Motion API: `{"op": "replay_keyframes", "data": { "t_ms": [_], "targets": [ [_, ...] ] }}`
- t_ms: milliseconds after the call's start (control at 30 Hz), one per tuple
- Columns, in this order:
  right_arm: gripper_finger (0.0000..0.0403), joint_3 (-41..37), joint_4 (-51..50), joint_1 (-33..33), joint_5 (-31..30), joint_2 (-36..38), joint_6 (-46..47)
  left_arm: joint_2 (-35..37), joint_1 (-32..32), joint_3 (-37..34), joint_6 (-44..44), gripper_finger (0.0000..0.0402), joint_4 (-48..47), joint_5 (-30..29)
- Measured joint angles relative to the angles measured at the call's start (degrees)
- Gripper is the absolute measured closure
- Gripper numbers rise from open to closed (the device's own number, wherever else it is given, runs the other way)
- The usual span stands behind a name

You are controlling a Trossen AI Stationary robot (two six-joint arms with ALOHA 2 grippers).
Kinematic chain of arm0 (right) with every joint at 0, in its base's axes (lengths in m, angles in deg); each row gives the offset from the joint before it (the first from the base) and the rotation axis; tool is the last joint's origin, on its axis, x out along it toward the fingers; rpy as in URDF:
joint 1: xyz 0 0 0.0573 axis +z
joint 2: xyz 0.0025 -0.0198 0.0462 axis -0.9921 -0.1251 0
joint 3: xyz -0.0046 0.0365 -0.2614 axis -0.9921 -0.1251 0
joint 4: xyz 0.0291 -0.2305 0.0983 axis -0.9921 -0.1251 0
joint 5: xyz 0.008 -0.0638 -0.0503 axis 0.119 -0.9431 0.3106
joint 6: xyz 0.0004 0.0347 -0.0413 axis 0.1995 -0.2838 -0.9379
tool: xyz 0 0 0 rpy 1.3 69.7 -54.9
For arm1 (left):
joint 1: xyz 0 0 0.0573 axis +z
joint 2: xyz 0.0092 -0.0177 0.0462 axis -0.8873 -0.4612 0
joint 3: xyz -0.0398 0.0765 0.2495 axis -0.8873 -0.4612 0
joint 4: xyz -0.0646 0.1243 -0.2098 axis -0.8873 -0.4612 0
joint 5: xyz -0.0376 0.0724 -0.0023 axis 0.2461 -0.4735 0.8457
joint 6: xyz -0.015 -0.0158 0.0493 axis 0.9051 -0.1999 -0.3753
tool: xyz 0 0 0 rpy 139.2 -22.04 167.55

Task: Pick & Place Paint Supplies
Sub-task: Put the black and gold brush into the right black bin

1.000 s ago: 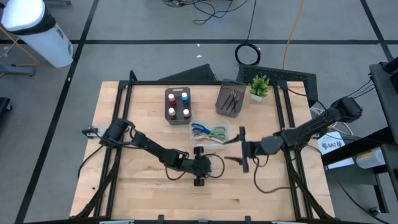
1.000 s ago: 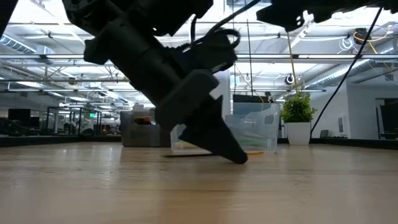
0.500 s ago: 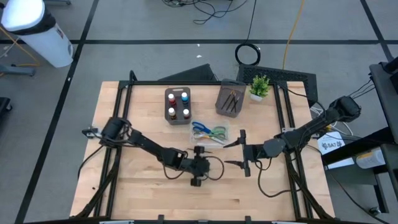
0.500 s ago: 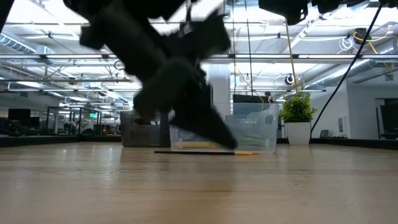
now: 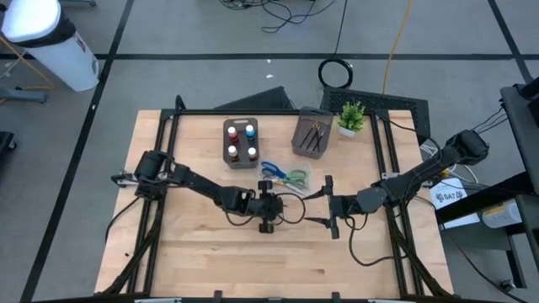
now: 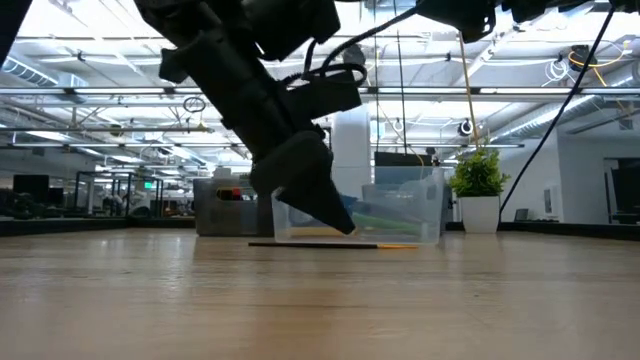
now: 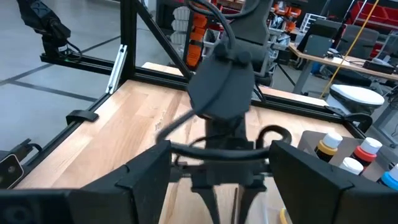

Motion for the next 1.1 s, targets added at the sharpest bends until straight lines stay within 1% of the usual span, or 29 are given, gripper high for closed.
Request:
{"op": "replay_keyframes", "data": {
  "t_ms": [200, 333, 433, 800, 867, 1000, 1100],
  "targets": [
    [0.0149, 0.0, -0.02, 0.0, 0.0, -0.02, 0.02, -0.02, 1.68, -0.04, -1.26, 0.0273, -0.27, 0.71],
    [0.0149, 0.0, -0.02, 0.0, 0.0, -0.02, -0.04, -0.42, 2.48, -0.04, -1.53, 0.0273, -0.58, 4.87],
    [0.0149, 0.0, 0.0, 0.0, 0.11, -0.02, -0.07, -0.39, 2.65, 0.07, -1.55, 0.0273, -1.79, 6.77],
    [0.0149, 0.0, 0.0, 0.0, 0.09, -0.02, -0.15, 0.06, 1.73, 0.02, -2.86, 0.0273, -2.97, 7.02],
    [0.0149, 0.0, -0.01, 0.0, 0.09, -0.01, -0.15, 0.58, 1.13, 0.0, -2.68, 0.0273, -2.84, 6.25],
    [0.0149, 0.0, 0.35, 0.0, 0.06, 0.0, 0.41, 3.86, -0.73, 0.14, -4.5, 0.0275, -2.12, 5.75],
    [0.0149, 0.06, 0.7, 0.0, -0.08, -0.51, 3.45, 7.32, -2.45, 0.15, -4.42, 0.0294, -1.82, 5.55]
  ]
}}
